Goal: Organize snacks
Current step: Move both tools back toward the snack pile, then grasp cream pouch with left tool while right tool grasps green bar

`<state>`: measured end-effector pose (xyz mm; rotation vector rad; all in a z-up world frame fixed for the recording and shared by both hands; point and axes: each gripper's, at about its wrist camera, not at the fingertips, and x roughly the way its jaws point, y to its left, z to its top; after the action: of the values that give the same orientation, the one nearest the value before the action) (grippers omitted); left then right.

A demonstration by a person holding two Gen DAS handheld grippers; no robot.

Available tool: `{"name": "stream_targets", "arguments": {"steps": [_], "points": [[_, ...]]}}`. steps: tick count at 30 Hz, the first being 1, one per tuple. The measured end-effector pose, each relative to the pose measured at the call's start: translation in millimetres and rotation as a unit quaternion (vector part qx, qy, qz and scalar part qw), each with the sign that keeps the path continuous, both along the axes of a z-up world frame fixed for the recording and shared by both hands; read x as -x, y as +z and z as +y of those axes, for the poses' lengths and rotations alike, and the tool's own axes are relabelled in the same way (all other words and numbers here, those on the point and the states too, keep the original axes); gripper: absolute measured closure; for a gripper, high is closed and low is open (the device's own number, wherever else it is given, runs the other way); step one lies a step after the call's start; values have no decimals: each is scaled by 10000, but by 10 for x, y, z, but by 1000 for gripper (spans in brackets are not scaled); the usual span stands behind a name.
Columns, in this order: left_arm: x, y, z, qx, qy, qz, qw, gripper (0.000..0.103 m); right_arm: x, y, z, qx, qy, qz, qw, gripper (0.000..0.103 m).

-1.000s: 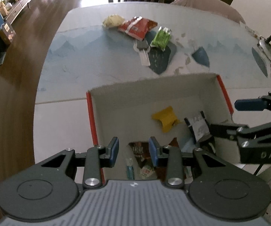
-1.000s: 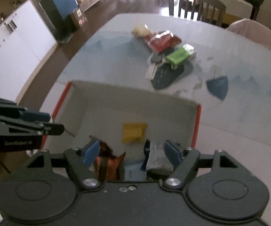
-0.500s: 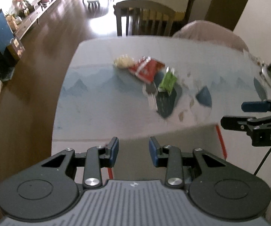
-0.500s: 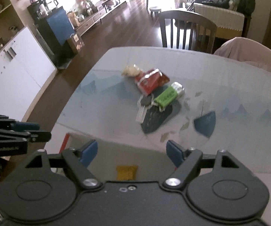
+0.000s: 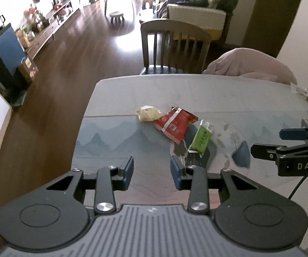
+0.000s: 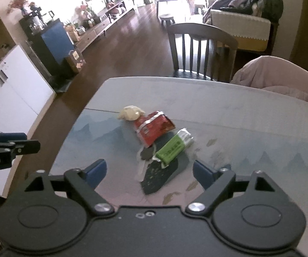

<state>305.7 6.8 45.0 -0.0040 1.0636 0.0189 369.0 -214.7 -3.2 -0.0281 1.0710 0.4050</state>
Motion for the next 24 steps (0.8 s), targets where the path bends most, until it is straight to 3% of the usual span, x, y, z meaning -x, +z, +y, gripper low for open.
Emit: {"name": "stream_targets", "arguments": {"steps": [4,12,24], "points": [[-293,-203,-10,33,148,188,9997,62,-261,-181,-25,119,-113,98,9998,7],[-815,-626,106,237,542,365,9976,31,-739,-650,-69,237,-260,523,9980,6],[-1597,-1247,293,121,1076,619,9922,29,-1255,-1509,123,367,-467,1145,9917,6]]}}
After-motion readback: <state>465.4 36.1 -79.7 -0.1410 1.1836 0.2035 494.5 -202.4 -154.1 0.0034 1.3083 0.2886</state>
